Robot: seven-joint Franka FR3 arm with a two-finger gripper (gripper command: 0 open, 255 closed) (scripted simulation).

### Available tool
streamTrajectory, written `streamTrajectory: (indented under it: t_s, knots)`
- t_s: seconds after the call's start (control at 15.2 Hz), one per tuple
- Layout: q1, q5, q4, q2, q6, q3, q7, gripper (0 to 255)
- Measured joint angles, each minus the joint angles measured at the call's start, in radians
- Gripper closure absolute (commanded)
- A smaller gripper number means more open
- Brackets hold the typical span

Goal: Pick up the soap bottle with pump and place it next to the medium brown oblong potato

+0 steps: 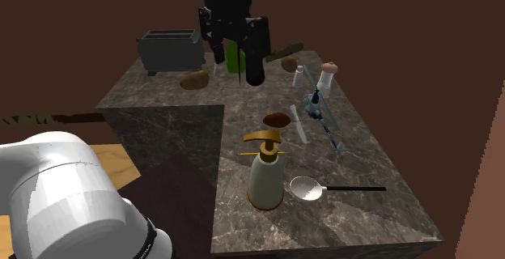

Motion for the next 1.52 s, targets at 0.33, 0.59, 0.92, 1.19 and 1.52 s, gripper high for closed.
streamTrajectory:
  t_s: [0.33, 0.59, 0.92, 1.19, 1.52]
  knots:
    - [-0.017, -0.017, -0.058, 0.027, 0.063, -0.048, -0.034, 0]
    - [-0.042, -0.041, -0.108, 0.090, 0.148, -0.117, -0.087, 0]
    - [-0.064, -0.058, -0.160, 0.181, 0.259, -0.188, -0.139, 0]
    - [-0.067, -0.063, -0.198, 0.210, 0.322, -0.202, -0.147, 0]
    - [-0.068, -0.067, -0.238, 0.225, 0.377, -0.210, -0.150, 0]
